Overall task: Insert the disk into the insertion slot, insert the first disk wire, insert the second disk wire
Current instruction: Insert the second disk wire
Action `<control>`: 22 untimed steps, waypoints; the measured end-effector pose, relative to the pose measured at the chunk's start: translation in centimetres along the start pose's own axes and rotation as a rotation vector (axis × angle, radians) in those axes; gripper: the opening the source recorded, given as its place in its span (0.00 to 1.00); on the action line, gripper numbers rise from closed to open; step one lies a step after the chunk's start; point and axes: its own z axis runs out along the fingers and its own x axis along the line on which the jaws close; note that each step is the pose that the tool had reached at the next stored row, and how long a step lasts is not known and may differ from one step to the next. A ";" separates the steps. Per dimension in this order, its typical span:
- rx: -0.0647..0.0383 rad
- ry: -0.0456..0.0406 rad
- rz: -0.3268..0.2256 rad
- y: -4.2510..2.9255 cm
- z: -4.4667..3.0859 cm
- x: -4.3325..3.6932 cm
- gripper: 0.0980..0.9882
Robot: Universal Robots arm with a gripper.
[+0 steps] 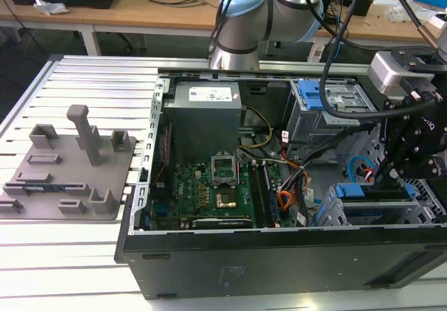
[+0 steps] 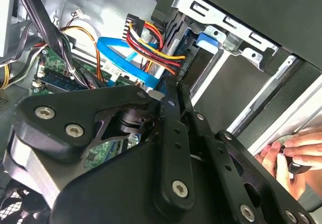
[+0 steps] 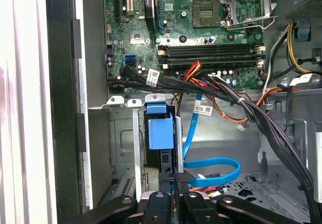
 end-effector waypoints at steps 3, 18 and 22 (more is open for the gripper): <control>-0.001 0.0002 0.000 0.00 0.10 0.00 0.07; -0.008 0.0005 0.000 -0.25 0.69 0.17 0.07; -0.008 0.0005 0.000 -0.06 1.05 0.34 0.07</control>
